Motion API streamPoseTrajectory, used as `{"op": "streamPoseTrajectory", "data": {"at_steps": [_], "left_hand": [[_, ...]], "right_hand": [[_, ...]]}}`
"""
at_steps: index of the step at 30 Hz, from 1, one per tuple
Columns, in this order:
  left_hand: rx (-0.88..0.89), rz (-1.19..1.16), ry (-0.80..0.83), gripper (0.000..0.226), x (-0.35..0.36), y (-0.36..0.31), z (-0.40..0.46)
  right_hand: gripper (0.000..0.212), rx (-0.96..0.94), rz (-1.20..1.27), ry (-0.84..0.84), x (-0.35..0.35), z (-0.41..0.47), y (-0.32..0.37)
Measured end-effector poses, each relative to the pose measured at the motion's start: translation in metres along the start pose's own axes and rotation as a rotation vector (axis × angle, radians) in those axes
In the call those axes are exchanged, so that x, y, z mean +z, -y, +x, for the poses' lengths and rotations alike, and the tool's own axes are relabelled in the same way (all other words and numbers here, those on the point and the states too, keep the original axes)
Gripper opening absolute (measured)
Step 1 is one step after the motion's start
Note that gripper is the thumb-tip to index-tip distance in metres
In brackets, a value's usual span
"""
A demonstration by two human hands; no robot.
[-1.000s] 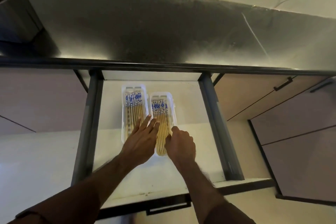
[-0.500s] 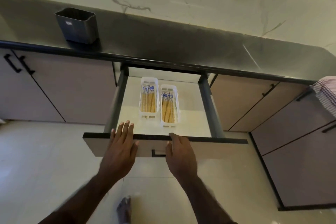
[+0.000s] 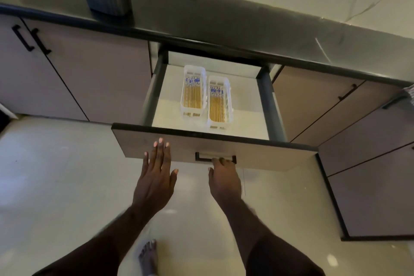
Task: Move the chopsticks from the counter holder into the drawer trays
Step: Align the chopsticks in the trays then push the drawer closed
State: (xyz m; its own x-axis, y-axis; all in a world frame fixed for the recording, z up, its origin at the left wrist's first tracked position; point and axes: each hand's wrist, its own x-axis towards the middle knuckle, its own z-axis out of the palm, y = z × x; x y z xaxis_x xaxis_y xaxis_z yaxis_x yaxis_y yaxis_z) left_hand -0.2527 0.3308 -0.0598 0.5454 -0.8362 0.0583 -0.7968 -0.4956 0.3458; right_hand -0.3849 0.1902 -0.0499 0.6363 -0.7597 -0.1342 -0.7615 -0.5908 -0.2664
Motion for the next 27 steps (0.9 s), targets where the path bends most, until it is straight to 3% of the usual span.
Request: {"op": "streamPoseTrajectory", "data": {"at_steps": [6, 14, 27], "left_hand": [[-0.020, -0.036, -0.006, 0.071, 0.018, 0.001, 0.001], [-0.066, -0.077, -0.010, 0.073, 0.030, 0.007, 0.020], [-0.054, -0.140, 0.045, 0.083, 0.038, 0.021, 0.096]], "right_hand": [[0.048, 0.078, -0.070, 0.046, 0.024, 0.009, -0.008], [0.029, 0.101, -0.118, 0.030, 0.021, 0.029, -0.003], [0.025, 0.117, -0.069, 0.026, 0.001, 0.104, 0.006]]}}
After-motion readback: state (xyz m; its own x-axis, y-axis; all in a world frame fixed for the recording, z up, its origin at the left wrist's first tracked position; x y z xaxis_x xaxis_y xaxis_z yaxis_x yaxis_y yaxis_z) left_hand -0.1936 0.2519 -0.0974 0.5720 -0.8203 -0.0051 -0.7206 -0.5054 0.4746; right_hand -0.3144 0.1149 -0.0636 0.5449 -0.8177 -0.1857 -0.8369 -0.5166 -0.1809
